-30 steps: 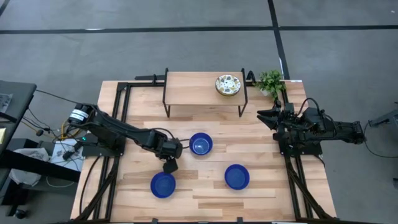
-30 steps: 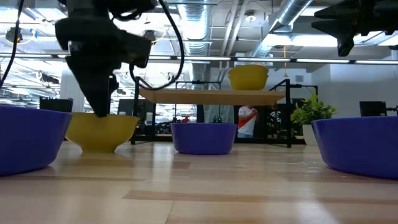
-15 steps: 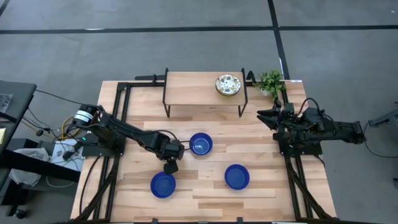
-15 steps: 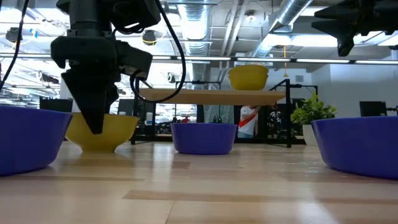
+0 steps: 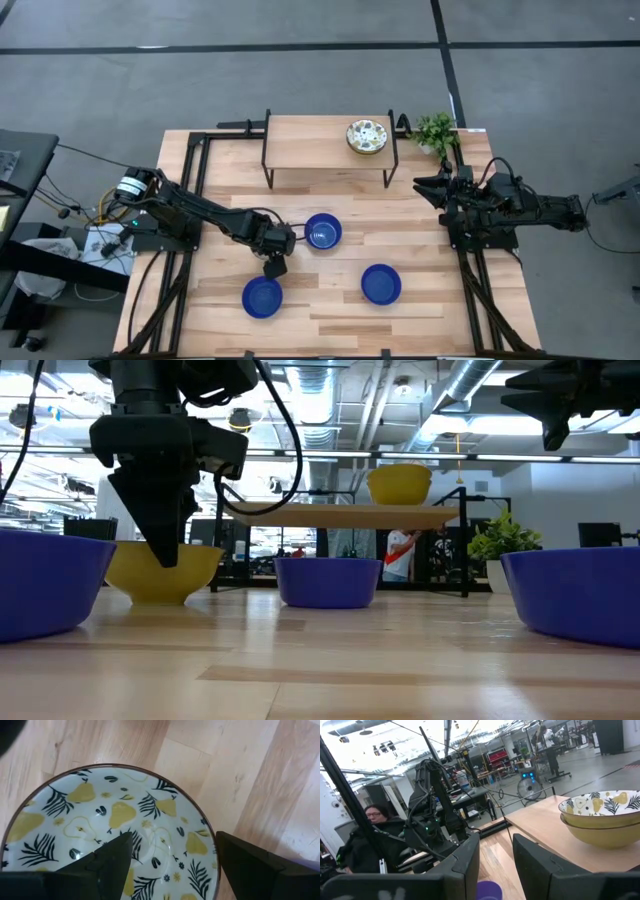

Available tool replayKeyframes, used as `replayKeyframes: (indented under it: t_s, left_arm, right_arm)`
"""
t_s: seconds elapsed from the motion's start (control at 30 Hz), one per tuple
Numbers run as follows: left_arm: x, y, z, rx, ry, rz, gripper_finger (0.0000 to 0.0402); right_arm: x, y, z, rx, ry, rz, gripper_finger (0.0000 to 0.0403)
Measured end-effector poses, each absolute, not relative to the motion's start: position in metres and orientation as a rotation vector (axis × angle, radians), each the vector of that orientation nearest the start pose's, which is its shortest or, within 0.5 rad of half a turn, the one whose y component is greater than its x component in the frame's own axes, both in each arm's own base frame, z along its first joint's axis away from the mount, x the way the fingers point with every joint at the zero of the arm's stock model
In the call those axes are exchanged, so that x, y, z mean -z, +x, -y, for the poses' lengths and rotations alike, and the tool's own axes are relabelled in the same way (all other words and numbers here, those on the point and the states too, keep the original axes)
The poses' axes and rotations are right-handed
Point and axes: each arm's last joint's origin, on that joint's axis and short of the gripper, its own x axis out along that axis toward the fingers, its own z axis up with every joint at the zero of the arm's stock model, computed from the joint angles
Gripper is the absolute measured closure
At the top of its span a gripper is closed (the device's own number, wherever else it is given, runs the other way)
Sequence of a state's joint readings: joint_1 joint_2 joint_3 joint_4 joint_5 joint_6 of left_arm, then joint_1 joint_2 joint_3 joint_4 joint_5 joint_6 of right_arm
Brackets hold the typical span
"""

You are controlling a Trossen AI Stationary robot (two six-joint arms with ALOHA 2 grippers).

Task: Pick & Place Mini bowls
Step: Stack the yellow patterned bowl on top of the stacked yellow patterned bowl on the shelf

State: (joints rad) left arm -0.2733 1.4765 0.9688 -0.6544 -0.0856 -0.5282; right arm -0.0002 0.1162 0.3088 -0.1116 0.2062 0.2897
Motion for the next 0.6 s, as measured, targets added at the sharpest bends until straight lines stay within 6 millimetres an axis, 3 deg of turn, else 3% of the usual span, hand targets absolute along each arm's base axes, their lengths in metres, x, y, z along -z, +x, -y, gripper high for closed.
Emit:
replayKeyframes:
  t_s: [0.17, 0.6]
  left_arm:
    - [-0.2109, 0.2669, 0.0723, -0.14, -0.259, -1.153, 0.0132]
    - [-0.2109, 0.2669, 0.0725, -0.135, -0.263, -1.155, 0.0248]
  right_arm:
    - [-0.2477, 0.0826, 0.006, 0.194, 0.297, 0.11, 0.0296]
    - [-0.2477, 0.0825, 0.006, 0.194, 0.297, 0.11, 0.0296]
